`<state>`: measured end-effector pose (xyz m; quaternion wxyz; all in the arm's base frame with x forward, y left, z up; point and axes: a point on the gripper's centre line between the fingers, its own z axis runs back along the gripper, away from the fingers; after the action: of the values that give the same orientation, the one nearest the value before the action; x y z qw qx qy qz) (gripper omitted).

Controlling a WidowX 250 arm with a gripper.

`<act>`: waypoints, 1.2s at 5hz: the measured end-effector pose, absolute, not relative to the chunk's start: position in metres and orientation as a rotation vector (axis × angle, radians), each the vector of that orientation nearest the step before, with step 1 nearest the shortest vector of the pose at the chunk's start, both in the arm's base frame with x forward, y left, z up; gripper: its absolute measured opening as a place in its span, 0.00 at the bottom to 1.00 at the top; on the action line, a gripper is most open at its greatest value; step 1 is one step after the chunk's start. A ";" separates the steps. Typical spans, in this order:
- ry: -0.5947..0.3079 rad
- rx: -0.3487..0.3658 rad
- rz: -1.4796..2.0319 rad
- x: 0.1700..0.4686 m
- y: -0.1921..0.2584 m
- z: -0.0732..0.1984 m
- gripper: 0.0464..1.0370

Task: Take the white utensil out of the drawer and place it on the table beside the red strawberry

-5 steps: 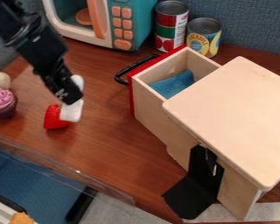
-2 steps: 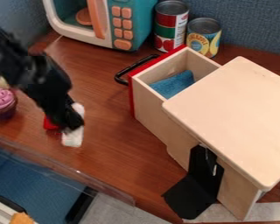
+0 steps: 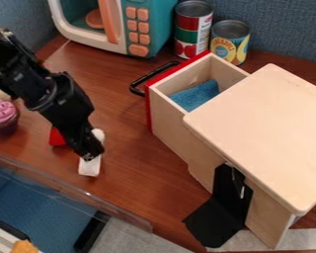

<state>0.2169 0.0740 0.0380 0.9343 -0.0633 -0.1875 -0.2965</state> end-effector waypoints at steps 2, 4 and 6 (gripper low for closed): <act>-0.343 -0.226 -0.538 0.226 0.077 0.036 0.32; -0.347 -0.232 -0.534 0.228 0.080 0.034 0.32; -0.355 -0.180 -0.577 0.218 0.081 0.035 0.32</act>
<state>0.2177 0.0814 0.0353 0.9392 -0.0881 -0.1738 -0.2828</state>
